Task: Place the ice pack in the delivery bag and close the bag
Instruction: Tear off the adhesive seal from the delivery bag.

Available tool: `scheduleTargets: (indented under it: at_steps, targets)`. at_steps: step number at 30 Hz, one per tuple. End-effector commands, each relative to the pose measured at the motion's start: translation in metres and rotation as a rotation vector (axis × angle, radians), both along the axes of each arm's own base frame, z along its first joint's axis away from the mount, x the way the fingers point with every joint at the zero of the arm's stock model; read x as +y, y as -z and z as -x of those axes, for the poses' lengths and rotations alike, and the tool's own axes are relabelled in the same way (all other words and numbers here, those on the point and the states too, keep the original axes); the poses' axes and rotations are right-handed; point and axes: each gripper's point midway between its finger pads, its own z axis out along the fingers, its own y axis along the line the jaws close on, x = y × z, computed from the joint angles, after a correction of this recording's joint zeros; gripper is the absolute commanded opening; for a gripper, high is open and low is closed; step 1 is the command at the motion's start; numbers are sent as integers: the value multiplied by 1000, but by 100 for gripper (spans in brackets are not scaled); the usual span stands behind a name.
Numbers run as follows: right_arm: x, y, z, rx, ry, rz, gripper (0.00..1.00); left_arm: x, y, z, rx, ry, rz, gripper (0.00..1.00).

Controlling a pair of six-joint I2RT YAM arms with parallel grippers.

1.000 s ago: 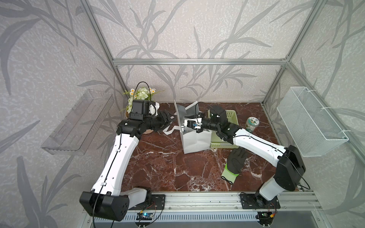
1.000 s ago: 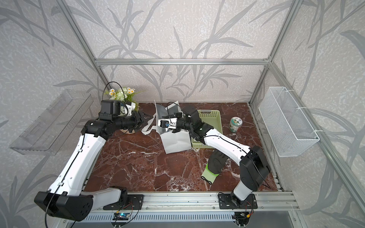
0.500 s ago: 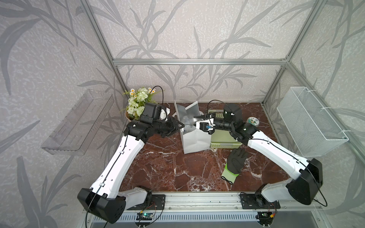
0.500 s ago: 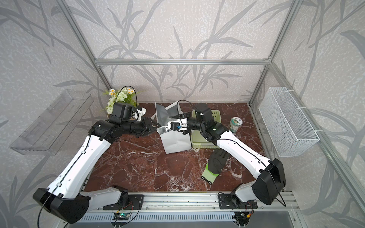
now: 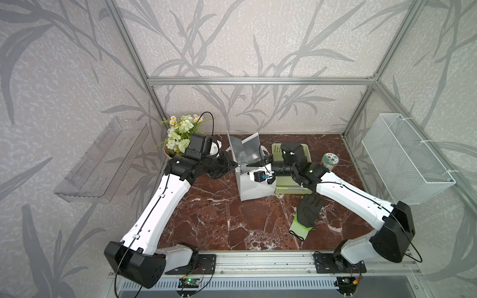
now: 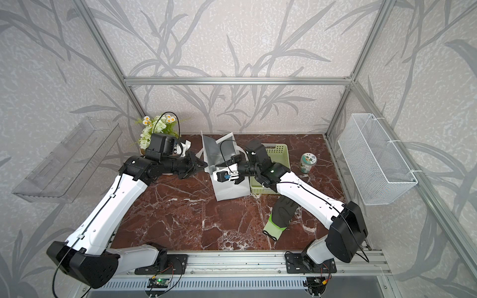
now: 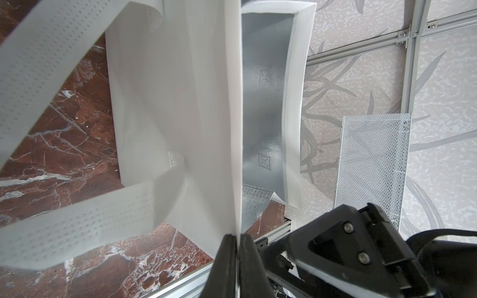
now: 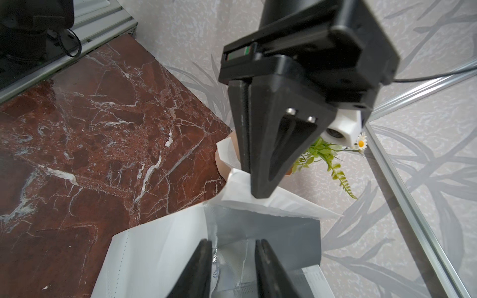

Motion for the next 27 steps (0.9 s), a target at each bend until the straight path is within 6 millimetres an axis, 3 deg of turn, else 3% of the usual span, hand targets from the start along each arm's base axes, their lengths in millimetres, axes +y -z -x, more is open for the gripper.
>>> scheduleTargets:
  at_steps: [1,11,27]
  targets:
    - [8,-6,0,-33,-20,-12,31,-3,-4,-5,-26,2,17,5]
    - [16,-7,-12,-74,11,-34,20,-5,-3,-7,-27,-3,29,2]
    - [25,-9,-16,-76,7,-58,17,-5,-2,-10,-32,-6,31,0]
